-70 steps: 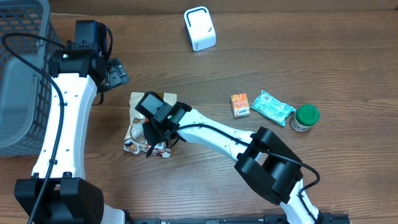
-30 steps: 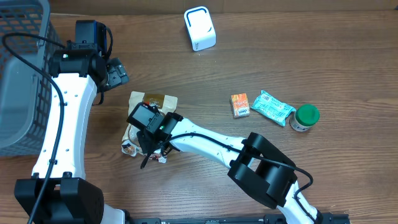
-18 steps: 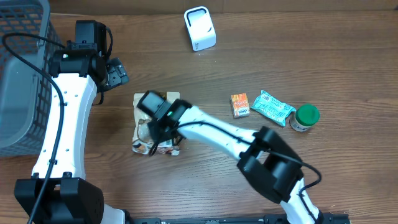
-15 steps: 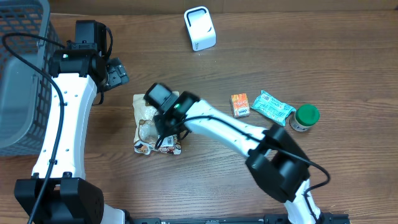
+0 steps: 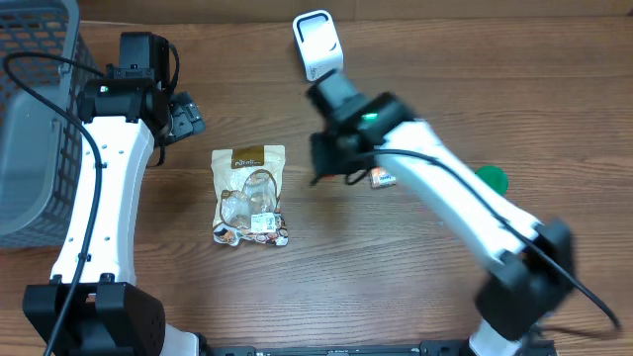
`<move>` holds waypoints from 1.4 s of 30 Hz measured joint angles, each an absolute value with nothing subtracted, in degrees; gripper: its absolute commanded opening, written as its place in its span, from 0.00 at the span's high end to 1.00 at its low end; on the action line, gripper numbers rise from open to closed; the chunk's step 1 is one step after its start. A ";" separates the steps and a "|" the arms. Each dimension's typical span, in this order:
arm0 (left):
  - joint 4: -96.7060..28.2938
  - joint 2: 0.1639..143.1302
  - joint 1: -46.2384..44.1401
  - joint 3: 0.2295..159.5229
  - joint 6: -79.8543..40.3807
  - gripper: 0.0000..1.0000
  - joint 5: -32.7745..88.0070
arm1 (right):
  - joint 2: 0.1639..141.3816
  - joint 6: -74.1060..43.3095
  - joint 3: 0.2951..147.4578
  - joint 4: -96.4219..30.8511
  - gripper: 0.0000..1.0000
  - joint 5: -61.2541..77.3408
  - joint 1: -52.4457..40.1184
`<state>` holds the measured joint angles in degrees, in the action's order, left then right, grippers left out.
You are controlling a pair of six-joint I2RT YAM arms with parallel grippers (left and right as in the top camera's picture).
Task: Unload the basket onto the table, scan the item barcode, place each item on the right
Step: 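Lift the red stick and carry it right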
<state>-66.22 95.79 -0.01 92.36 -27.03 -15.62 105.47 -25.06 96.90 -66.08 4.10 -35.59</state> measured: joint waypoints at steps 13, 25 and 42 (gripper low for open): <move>-66.22 95.79 -0.01 92.36 -27.03 0.00 -15.62 | 95.90 -8.40 97.21 -76.14 0.96 4.08 -29.43; -66.22 95.79 -0.01 92.36 -27.03 0.00 -15.62 | 95.90 -2.13 97.21 -75.46 0.96 4.03 -25.91; -66.22 95.79 -0.01 92.36 -27.03 0.00 -15.62 | 95.90 -1.67 97.19 -74.08 0.96 3.42 -25.91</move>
<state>-66.22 95.79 -0.01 92.36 -27.03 -15.62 95.90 -1.67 97.19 -74.08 3.42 -25.91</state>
